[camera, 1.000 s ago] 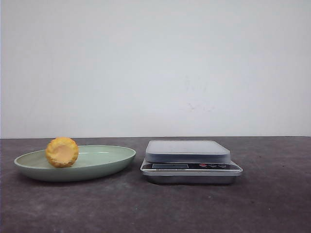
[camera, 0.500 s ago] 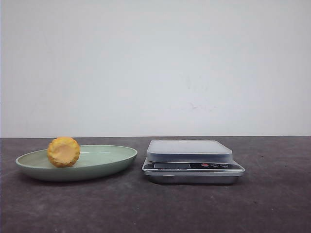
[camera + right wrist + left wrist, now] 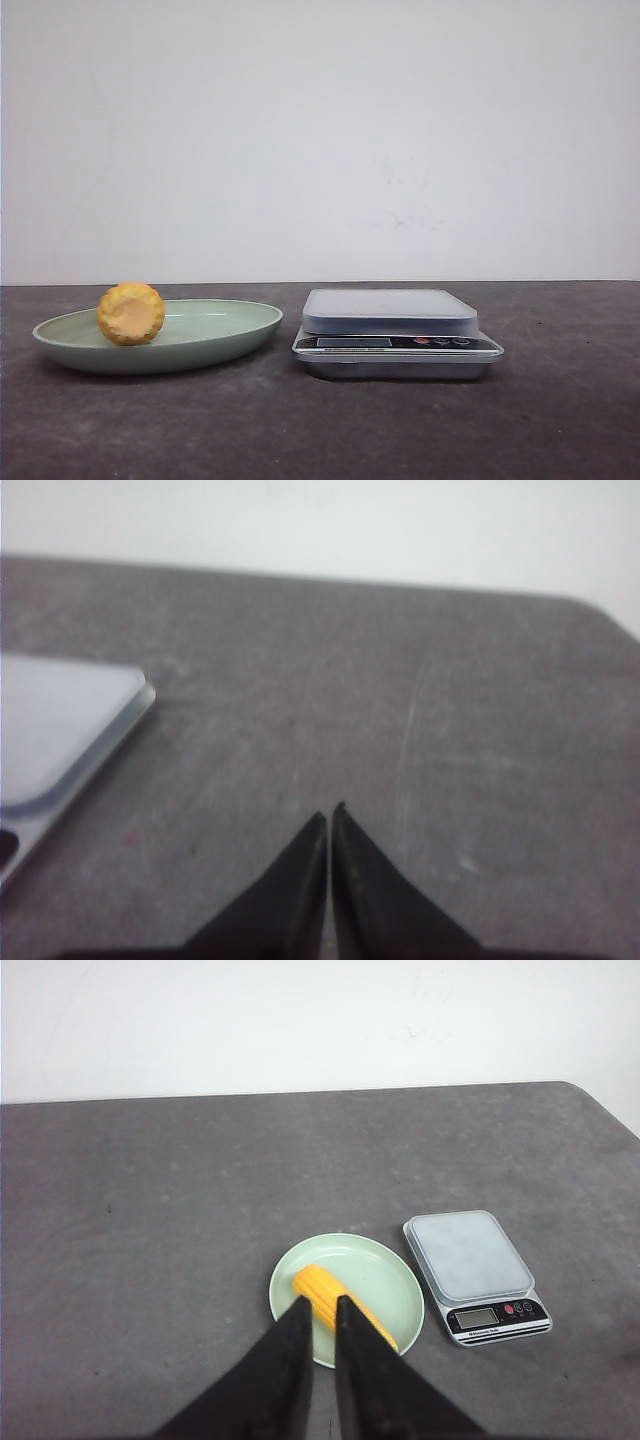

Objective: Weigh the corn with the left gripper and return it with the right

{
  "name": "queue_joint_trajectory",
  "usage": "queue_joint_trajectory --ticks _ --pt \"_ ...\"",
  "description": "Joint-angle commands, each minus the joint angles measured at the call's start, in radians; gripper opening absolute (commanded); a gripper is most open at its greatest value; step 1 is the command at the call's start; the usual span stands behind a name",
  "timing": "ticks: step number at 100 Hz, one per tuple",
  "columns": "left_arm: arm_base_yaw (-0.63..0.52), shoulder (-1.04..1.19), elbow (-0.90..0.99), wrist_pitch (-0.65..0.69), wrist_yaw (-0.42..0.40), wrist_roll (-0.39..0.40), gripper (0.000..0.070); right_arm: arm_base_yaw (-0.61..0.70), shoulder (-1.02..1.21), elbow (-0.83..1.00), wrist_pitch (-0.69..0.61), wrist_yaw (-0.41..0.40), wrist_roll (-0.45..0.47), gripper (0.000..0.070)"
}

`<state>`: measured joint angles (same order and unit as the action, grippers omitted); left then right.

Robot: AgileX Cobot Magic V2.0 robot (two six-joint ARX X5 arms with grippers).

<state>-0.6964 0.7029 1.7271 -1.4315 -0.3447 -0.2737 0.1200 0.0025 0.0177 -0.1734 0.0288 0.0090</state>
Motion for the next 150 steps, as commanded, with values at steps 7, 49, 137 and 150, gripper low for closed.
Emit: queue_joint_trajectory --ticks 7,49,137,150 --pt "-0.008 0.006 0.025 -0.055 -0.006 0.000 0.0000 -0.009 0.001 -0.005 -0.006 -0.002 0.014 0.0001" --pt "-0.008 0.006 0.025 -0.055 -0.006 0.000 0.0000 -0.010 0.001 -0.004 0.016 -0.003 0.013 0.0001" --pt "0.102 -0.018 -0.072 0.210 0.007 0.096 0.0000 -0.010 0.001 -0.004 0.016 -0.003 0.013 0.0001" --pt "0.215 -0.108 -0.360 0.728 0.245 0.288 0.0000 -0.010 0.001 -0.004 0.016 -0.003 0.013 0.0001"
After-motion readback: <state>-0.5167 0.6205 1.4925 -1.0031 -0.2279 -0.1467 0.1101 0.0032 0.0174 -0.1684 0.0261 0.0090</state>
